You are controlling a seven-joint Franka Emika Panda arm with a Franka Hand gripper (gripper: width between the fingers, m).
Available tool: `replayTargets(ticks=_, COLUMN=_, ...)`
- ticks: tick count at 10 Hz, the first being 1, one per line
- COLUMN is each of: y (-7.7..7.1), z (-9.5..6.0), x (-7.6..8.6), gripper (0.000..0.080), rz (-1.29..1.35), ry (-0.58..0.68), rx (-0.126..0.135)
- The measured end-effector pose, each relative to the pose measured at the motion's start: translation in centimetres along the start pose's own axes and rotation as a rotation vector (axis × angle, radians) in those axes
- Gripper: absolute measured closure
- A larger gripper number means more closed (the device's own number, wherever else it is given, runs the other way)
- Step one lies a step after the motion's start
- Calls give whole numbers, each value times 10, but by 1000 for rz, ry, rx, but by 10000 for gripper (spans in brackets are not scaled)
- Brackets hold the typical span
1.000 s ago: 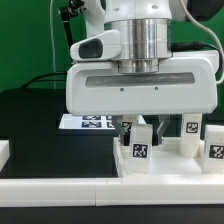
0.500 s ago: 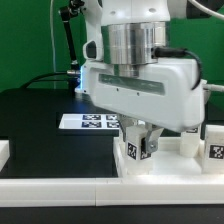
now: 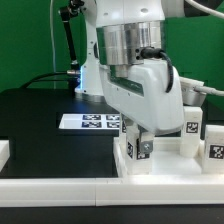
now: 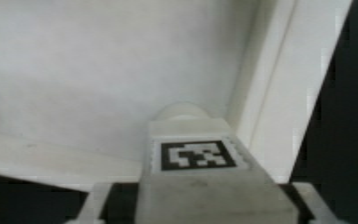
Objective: Assemble square table
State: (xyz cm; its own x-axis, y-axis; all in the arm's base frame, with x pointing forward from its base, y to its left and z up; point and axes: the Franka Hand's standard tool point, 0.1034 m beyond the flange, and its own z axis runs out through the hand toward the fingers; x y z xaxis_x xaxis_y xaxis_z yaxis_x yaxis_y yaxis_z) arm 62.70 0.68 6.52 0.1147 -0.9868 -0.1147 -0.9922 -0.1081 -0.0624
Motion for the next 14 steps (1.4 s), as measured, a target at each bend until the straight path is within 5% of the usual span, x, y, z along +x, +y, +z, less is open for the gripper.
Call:
replayTargets(ticks=2, y=1, z=1, x=-2, gripper=508, rz=291, ry=-16, rx=42)
replayTargets(ticks=4, y=2, z=1, x=-2, gripper=508, rz=210, ry=-15, rx=38)
replayTargets(ticks=5, y=2, z=1, x=-3, gripper=264, rz=56, ry=-9, rx=38)
replayTargets(ticks=7, y=1, z=1, x=-11, gripper=185, rz=-270, ry=10, rx=10)
replayTargets(ticks=11, y=2, z=1, x=-7, gripper=151, rz=-579, ry=15, rx=10)
replayTargets(ticks=14, y=-4, z=-4, x=-6, gripper=151, rz=-1148, ry=68, rx=-16)
